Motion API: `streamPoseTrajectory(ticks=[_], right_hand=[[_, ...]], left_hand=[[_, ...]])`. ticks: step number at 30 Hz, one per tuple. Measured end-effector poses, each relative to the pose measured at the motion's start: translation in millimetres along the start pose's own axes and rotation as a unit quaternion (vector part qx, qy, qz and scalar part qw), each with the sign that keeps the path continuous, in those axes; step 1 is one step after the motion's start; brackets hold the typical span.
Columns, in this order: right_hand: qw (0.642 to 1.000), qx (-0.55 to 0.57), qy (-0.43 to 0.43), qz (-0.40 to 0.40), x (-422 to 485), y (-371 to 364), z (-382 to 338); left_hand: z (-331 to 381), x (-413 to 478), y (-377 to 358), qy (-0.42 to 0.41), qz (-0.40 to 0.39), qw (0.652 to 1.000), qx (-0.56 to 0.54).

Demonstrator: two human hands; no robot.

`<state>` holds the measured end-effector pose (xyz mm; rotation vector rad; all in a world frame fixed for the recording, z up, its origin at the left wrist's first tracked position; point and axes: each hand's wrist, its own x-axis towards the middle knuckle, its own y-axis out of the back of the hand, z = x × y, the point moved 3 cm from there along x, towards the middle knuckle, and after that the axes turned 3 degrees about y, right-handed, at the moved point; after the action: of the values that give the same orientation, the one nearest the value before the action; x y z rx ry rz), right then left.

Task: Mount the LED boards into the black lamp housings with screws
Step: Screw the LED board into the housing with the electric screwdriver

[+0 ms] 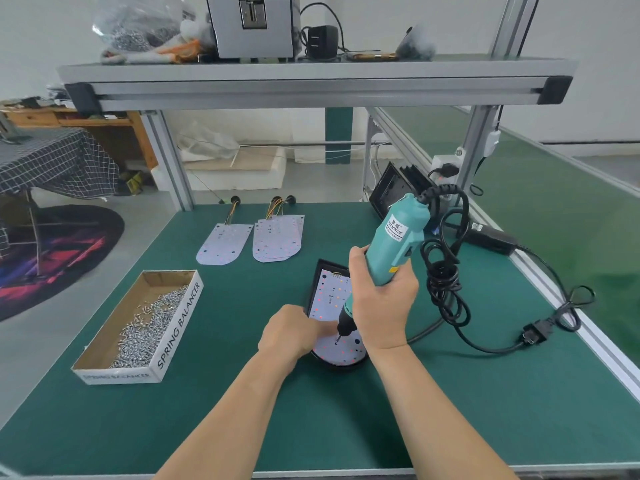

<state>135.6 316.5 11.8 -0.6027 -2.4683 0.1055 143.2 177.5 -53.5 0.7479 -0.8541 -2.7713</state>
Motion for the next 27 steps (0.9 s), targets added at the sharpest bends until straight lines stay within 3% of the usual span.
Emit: streamPoseTrajectory(ticks=[6,13,19,27], right_hand=[[1.0,0.003,0.004,-0.014,-3.1,-1.8,-1.9],[0.998,0.019,-0.062,-0.023,1.4,-3.5,6.4],[0.999,0.012,-0.038,-0.027,-3.0,-2.5,3.8],[0.998,0.024,-0.033,0.046,19.2,12.8,-18.0]], left_hand=[[3.1,-2.3,-0.2,-0.017,-0.002,1.0,-0.007],[1.1,-2.5,-1.9,0.004,0.012,1.0,0.003],[4.1,-10.1,1.0,0.016,0.008,1.0,-0.002],[1.3,-12.2,11.1,0.0,0.002,1.0,-0.023]])
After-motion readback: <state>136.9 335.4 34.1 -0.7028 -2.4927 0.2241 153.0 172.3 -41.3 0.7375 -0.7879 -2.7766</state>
